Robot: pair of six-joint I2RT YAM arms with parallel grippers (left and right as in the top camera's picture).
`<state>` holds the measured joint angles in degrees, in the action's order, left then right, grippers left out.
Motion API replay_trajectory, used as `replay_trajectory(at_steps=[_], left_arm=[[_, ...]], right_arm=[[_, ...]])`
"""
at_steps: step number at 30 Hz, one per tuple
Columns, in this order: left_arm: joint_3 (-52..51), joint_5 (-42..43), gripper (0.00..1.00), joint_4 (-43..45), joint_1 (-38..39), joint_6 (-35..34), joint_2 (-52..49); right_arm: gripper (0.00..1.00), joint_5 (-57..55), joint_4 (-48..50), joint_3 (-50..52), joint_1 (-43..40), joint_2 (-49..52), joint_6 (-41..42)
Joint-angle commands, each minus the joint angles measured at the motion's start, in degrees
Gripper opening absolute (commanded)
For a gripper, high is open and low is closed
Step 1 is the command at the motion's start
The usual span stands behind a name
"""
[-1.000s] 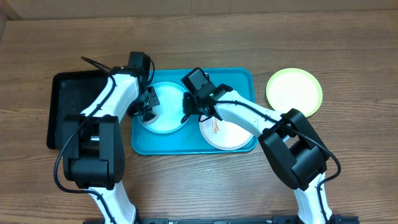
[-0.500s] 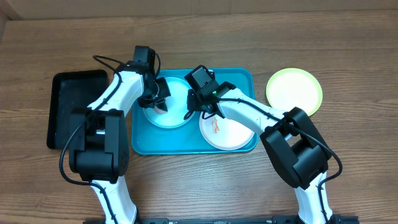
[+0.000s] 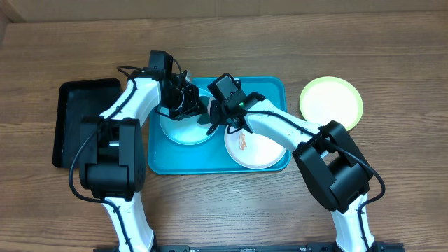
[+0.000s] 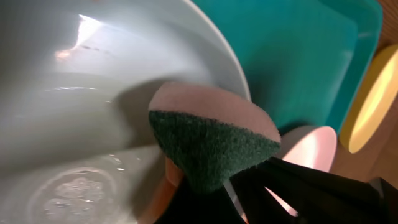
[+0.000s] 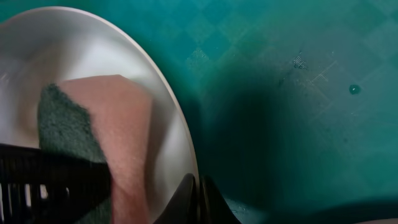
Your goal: Clean dirty plates on tray and stack at the side
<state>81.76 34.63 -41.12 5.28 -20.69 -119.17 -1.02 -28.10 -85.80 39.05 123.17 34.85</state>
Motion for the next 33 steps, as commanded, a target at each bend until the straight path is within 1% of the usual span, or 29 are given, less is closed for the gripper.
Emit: replay_trajectory(at_steps=[1,3,6,7,9,11,14,18,22,26,30,33], left_arm=[[1.0,1.5,0.04,-0.9,-0.5,1.9,-0.7],[1.0,-3.4,0.04,-2.5,-1.4,1.9,-0.7],[1.6,-12.9,0.04,-6.5,-3.7,1.8,-0.7],[3.0,-18.7,0.04,-10.8,-5.6,1.1,-0.7],[5.5,-24.2,0.04,-15.9,-7.8,0.1,-0.4],[8.3,-28.8,0.04,-20.0,-9.8,-0.1,0.2],[13.1,-33.6,0.04,-25.4,-12.5,-0.1,2.0],[18.9,-33.5,0.04,-30.2,-15.2,-0.1,6.7],[20.6,-30.1,0.04,-31.1,-17.0,-0.1,15.1],[20.6,-30.7,0.04,-31.5,-18.9,-0.3,23.0],[20.6,-32.3,0.04,-31.8,-21.3,-0.3,26.9],[20.5,-32.3,0.04,-32.8,-23.4,-1.2,27.3]], right_arm=[[0.04,0.5,-0.3,0.2,0.6,0.4,-0.8],[0.04,0.5,-0.3,0.2,0.6,0.4,-0.8],[0.04,0.4,-0.3,0.2,0.6,0.3,-0.8],[0.04,0.4,-0.3,0.0,0.6,0.0,-0.8],[0.04,0.4,-0.5,-0.4,0.6,-0.5,-0.8],[0.04,0.4,-0.7,-0.6,0.6,-1.0,-0.8],[0.04,0.4,-0.7,-0.6,0.6,-2.3,-0.8],[0.04,-1.7,-0.7,-0.6,0.6,-4.3,-1.2],[0.04,-2.9,-0.3,-1.0,0.6,-7.2,-8.5],[0.04,-5.7,-0.7,-2.0,1.5,-10.4,-16.5],[0.04,-14.1,-1.2,-2.8,3.9,-14.0,-24.1],[0.04,-29.3,-0.7,-2.8,8.2,-16.9,-32.7]])
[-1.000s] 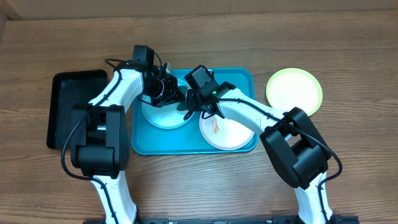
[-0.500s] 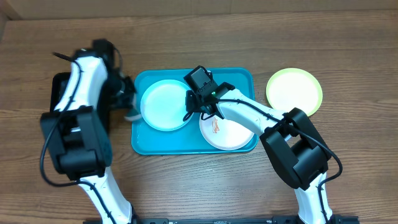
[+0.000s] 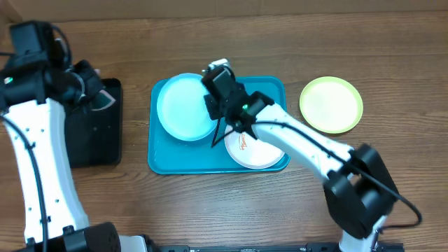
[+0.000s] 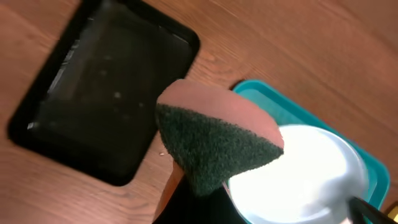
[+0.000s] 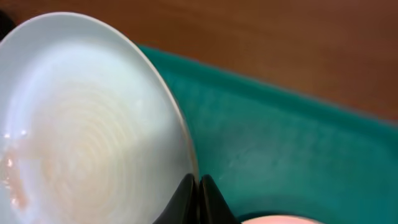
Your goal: Clean dirty plates on tray and stack at the side
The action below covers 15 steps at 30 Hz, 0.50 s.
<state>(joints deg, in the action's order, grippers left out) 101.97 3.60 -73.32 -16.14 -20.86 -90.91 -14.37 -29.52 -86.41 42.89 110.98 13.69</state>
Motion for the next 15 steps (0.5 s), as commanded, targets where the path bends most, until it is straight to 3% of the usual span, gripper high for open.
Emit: replay_trajectory(at_steps=[1,8,15], left_arm=[[0.0,-1.8,0.04,-0.6,-2.5,-1.0,-1.1],[-3.4,-4.6,0.04,-0.2,-4.5,-2.3,-1.6],[-4.3,-4.6,0.04,0.4,-4.5,-2.5,-1.6]], right_arm=[[0.04,-20.9,1.0,-2.2,6.0,-5.2,-14.3],[0.04,-50.6,9.6,-2.2,17.2,-5.8,-35.2],[0.04,-61.5,23.6,-2.2,22.3,-5.8,-52.2]])
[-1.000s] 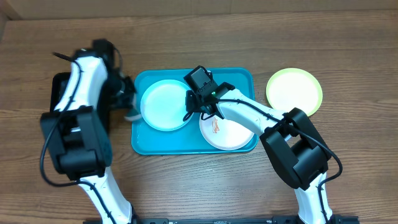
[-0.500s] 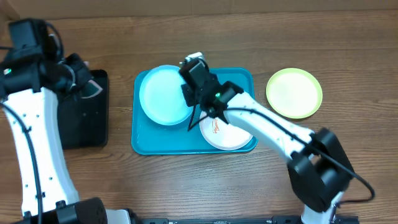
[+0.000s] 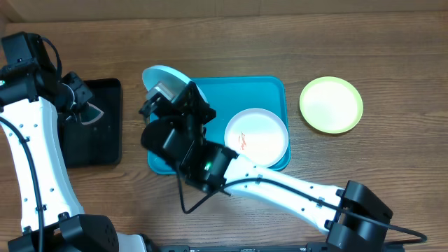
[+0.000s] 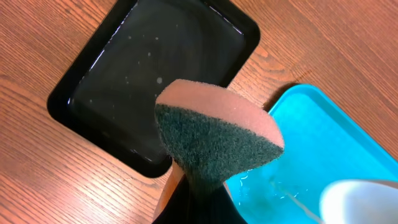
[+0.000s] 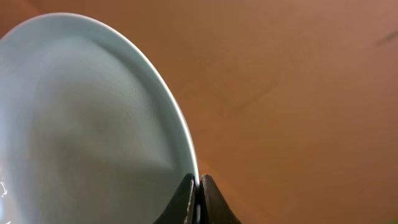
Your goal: Clean dirty plates on tray and stack at the side
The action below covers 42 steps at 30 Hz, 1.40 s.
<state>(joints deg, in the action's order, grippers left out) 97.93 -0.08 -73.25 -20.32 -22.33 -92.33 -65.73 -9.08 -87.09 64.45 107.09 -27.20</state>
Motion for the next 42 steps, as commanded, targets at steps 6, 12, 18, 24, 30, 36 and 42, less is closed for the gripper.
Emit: replay_trajectory(at_steps=[6,12,18,24,30,36,42], left_arm=[[-0.3,-0.9,0.04,0.3,-0.3,-1.1,-0.2],[-0.3,-0.9,0.04,0.3,-0.3,-1.0,-0.2],[-0.3,-0.9,0.04,0.2,-0.3,-1.0,-0.2],[-0.3,-0.9,0.04,0.2,-0.3,-1.0,-0.2],[-0.3,-0.9,0.04,0.2,-0.3,-1.0,-0.2],[-0.3,-0.7,0.04,0.6,-0.3,-1.0,-0.2],[-0.3,-0.3,0.04,0.9,-0.3,-1.0,-0.2]], right_arm=[[0.04,-12.7,6.0,-1.5,0.8,-1.9,-16.1],[0.04,-11.7,2.0,-1.1,-0.5,-1.9,2.1],[0.04,45.7,-26.3,-1.0,-14.7,-0.5,35.9],[0.04,55.8,-32.4,-1.3,-28.1,-5.6,51.6],[0.04,60.9,-39.0,-1.3,-44.8,-9.3,51.0],[0.04,62.7,-48.8,0.9,-60.7,-8.9,49.5],[0.04,62.9,-47.8,7.1,-72.3,-8.9,49.5]])
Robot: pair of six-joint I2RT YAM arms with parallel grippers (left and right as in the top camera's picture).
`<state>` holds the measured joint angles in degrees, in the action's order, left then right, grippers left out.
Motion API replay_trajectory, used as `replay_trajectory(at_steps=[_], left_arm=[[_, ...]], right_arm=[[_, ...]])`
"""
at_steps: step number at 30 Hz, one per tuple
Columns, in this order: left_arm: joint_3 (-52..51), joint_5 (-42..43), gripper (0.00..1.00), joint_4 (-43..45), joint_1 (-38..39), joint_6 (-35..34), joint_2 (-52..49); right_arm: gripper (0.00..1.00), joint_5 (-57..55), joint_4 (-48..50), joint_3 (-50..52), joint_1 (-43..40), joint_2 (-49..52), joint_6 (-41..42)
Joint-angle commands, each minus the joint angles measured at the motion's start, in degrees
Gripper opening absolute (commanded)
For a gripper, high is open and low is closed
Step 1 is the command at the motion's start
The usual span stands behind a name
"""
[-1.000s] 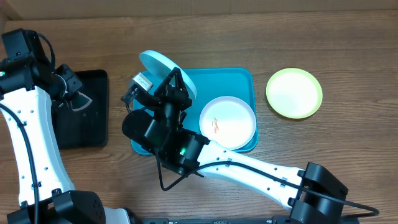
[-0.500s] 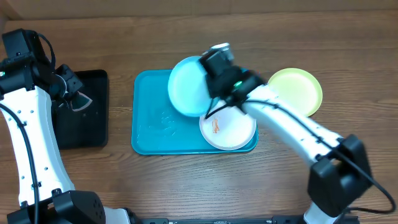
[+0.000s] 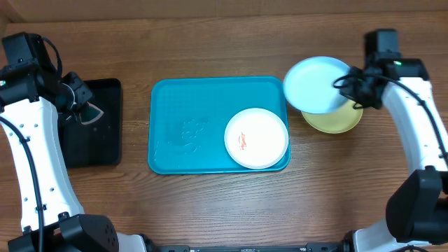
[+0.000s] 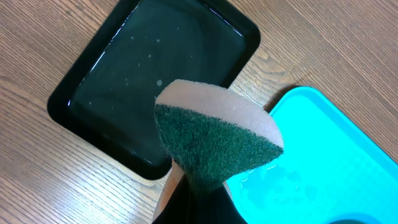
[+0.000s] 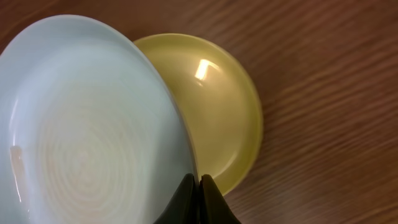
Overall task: Clean dirty plates on tray and stack at the side
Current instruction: 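Release the light blue plate and grip the white plate rim with right gripper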
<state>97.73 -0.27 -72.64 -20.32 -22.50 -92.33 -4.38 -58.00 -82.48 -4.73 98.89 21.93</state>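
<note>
My right gripper (image 3: pixel 348 88) is shut on the rim of a pale blue plate (image 3: pixel 315 84) (image 5: pixel 87 118), holding it above the yellow plate (image 3: pixel 339 117) (image 5: pixel 217 106) at the right of the teal tray (image 3: pixel 182 126). A white plate (image 3: pixel 256 138) with an orange smear lies on the tray's right half. My left gripper (image 4: pixel 196 186) is shut on a pink and green sponge (image 4: pixel 214 140) (image 3: pixel 87 112), held over the gap between the black tray (image 4: pixel 149 87) and the teal tray (image 4: pixel 323 155).
The black tray (image 3: pixel 91 122) with water in it sits at the table's left. A wet patch (image 3: pixel 189 131) shows on the teal tray's left half. Wooden table (image 3: pixel 224 203) all round.
My right gripper carried the pale blue plate from the teal tray's far left corner to above the yellow plate at the right. The left arm and sponge have not moved.
First the sponge was on the pale blue plate in the tray, with my right gripper pinching its rim. Then the sponge was away by the black tray and the plate was lifted. Now the plate hangs over the yellow one.
</note>
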Motion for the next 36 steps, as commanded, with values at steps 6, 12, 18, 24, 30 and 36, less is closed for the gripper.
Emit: replay_trajectory(at_steps=[6,12,18,24,30,36], left_arm=[[-0.2,-0.1,0.04,0.3,-0.3,-0.9,-0.2],[-0.2,0.1,0.04,0.3,-0.3,-0.9,-0.2],[-0.2,0.8,0.04,0.5,-0.3,-0.9,-0.2],[-0.2,1.4,0.04,0.5,-0.3,-0.9,-0.2],[-0.2,1.4,0.04,0.5,-0.2,-0.9,-0.2],[-0.2,2.3,0.04,0.4,-0.2,-0.9,-0.2]], right_arm=[[0.04,4.6,5.6,6.9,-7.0,-0.7,0.3],[0.73,12.2,7.0,7.1,-5.8,-0.7,-7.1],[0.80,24.0,7.4,7.1,-2.3,-0.7,-12.6],[0.77,26.8,7.3,7.2,7.1,-0.2,-17.8],[0.67,14.4,8.5,7.5,19.6,4.0,-17.7],[0.70,4.9,12.5,7.5,26.6,10.3,-19.2]])
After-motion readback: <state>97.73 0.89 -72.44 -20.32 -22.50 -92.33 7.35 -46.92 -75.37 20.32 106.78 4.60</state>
